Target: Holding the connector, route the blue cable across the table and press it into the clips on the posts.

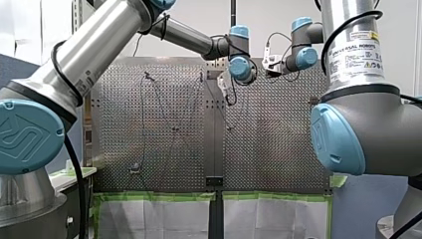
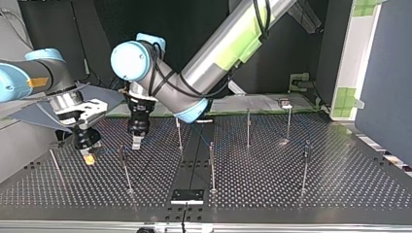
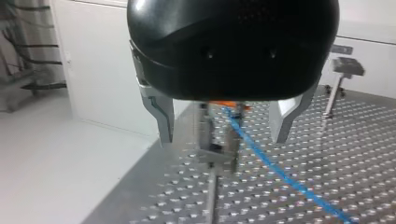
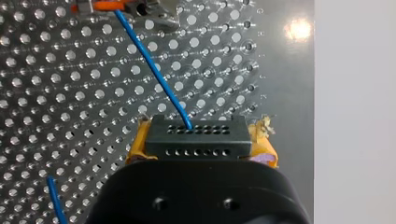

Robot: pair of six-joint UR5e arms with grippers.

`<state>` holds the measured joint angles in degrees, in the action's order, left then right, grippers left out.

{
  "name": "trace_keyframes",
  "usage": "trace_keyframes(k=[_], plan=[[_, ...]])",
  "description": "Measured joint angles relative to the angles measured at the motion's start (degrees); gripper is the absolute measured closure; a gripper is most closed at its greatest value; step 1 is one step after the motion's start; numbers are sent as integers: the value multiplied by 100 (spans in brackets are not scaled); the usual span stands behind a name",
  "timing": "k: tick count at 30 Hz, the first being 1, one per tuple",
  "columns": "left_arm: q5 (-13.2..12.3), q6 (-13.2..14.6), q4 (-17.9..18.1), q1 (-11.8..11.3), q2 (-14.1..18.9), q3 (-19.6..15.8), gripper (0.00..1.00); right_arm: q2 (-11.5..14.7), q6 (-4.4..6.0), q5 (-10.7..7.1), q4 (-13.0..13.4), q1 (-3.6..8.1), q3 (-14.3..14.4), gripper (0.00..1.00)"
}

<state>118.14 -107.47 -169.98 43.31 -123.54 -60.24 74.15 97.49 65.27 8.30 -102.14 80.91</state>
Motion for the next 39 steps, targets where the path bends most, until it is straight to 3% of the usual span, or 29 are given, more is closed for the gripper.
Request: trace_keyframes(k=[14, 30, 39], plan=[[352, 47, 281, -238, 679, -680, 0, -4, 0, 13, -3, 5, 0, 100], [361, 103, 1058, -418, 1468, -1467, 0, -9, -21, 42, 6, -7, 1, 100], [218, 40, 1503, -422, 1915, -1916, 0, -19, -34, 59, 8, -20, 1, 100]])
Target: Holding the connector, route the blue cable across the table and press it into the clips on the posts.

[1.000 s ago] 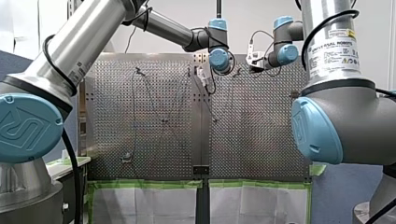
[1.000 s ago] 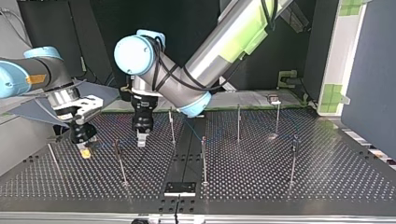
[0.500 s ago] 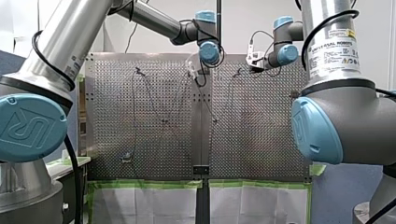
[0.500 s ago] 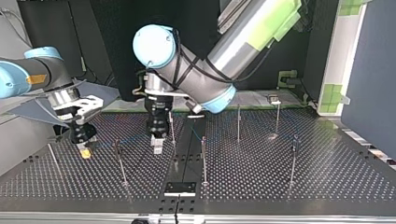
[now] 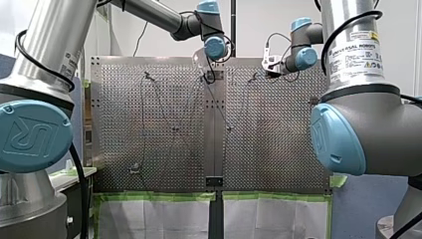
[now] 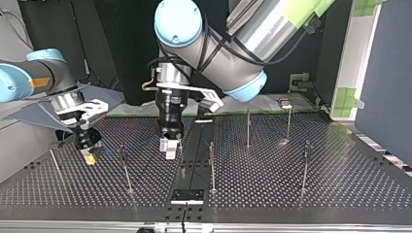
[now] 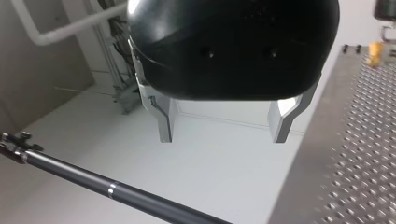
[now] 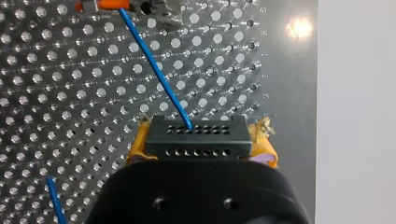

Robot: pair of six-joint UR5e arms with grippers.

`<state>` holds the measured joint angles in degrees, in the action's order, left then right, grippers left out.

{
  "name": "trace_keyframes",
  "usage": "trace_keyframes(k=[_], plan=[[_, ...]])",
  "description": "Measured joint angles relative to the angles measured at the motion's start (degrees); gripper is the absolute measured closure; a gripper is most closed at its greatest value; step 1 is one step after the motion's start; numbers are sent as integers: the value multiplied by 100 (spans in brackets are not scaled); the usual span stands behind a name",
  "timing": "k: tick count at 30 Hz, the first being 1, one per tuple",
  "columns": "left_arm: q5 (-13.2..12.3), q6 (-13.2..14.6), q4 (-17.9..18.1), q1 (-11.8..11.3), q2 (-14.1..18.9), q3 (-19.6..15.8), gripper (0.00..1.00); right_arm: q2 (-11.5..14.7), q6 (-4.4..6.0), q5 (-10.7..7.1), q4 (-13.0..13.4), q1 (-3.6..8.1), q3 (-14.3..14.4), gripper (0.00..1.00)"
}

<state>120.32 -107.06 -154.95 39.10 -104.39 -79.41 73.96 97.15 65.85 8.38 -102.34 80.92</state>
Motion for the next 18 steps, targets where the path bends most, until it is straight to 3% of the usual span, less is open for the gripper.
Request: trace_keyframes(k=[8, 18], plan=[[32, -277, 401, -70, 399, -399, 0, -11, -1, 3, 0, -2, 0, 100], [148, -324, 891, -125, 763, -891, 0, -16, -1, 22, -2, -8, 0, 100]])
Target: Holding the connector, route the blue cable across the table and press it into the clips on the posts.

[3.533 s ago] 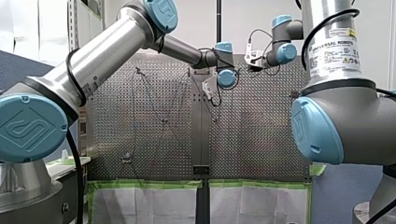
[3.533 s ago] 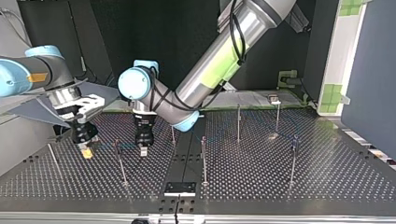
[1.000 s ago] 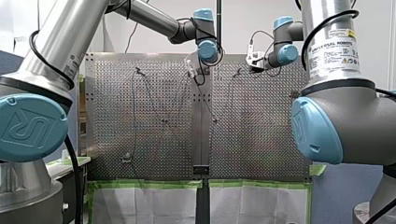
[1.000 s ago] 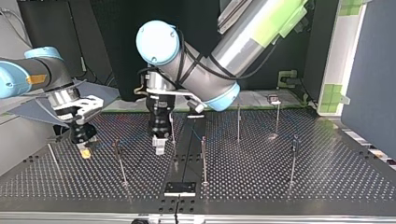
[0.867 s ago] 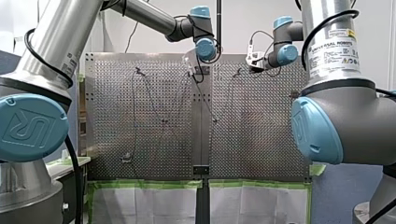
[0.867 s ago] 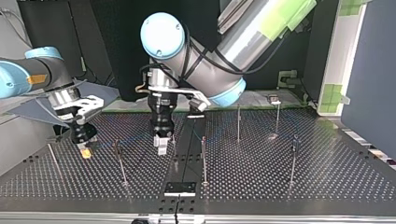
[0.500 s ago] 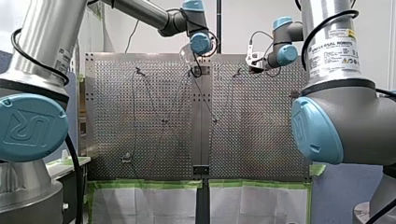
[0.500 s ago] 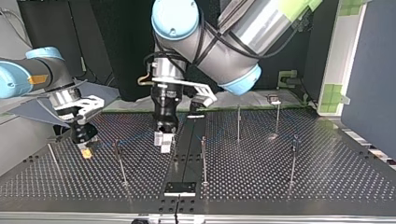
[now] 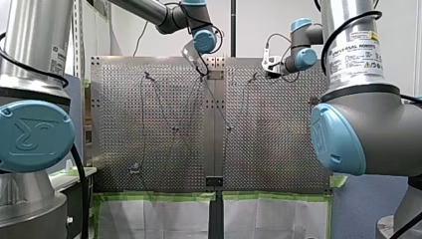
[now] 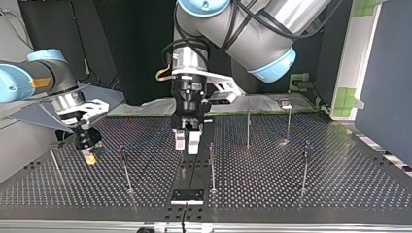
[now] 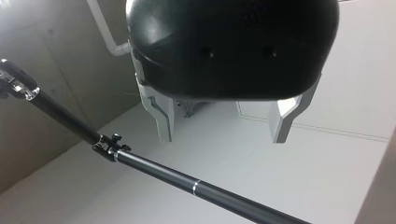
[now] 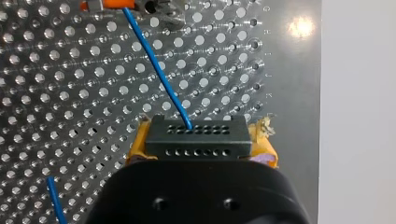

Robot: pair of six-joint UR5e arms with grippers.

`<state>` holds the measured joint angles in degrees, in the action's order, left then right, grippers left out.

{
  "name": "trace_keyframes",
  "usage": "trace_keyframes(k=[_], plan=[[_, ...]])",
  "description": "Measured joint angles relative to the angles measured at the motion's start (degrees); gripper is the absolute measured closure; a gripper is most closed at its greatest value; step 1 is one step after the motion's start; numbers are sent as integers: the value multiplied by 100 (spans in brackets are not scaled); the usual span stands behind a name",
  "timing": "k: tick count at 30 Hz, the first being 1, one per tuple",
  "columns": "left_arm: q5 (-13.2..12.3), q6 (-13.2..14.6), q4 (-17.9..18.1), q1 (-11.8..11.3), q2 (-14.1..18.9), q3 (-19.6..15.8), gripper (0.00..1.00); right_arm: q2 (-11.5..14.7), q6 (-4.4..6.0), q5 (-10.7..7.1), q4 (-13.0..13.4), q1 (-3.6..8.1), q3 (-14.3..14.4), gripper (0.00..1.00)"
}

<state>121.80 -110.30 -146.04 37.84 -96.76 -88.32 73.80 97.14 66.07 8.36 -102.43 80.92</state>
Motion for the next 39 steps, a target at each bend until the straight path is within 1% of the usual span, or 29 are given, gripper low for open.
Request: trace_keyframes(k=[4, 18, 23, 33, 39], plan=[[-7, -25, 197, -10, -138, -197, 0, 0, 0, 9, -1, -1, 0, 100], [6, -66, 912, -45, -825, -912, 0, -3, -9, 29, -9, -1, 0, 100], [15, -60, 1147, -45, -885, -1144, 0, -4, -9, 29, -9, 1, 1, 100], [9, 8, 1584, -38, -891, -1582, 0, -9, -9, 38, -9, 21, 1, 100], [-7, 68, 1839, -13, -891, -1856, 0, -9, -9, 102, -16, 24, 0, 100]])
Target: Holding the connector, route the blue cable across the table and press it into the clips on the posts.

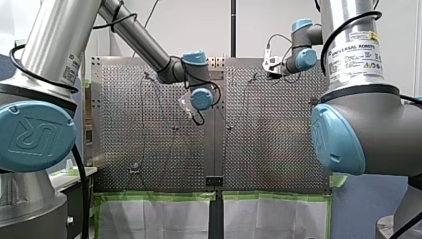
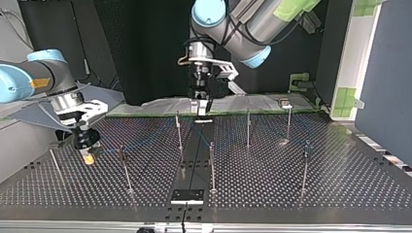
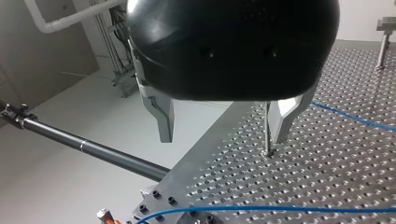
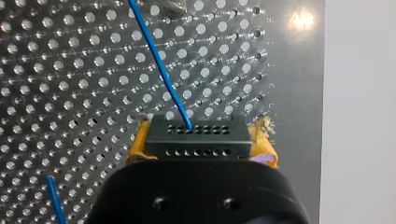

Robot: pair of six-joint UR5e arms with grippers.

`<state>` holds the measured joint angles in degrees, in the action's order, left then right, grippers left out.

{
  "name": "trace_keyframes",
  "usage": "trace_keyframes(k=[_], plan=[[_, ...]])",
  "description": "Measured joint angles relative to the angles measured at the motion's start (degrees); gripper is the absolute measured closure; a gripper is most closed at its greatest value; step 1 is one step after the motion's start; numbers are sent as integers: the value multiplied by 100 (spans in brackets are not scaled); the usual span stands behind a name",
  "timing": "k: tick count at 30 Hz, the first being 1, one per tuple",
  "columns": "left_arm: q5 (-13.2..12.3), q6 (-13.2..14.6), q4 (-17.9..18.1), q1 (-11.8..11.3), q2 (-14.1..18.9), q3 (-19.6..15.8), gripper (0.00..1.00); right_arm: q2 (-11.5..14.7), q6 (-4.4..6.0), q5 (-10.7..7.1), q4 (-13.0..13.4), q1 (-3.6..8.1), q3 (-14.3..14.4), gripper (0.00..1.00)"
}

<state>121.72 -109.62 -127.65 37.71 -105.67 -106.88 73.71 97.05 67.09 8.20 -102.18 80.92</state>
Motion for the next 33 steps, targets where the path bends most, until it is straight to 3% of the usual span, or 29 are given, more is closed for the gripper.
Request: trace_keyframes(k=[16, 33], plan=[[18, 309, 167, 11, 0, -777, 0, 1, -9, 50, -10, 3, 1, 100], [13, 345, 960, 2, -2, -1614, 0, 1, -9, 53, -10, 4, 5, 100]])
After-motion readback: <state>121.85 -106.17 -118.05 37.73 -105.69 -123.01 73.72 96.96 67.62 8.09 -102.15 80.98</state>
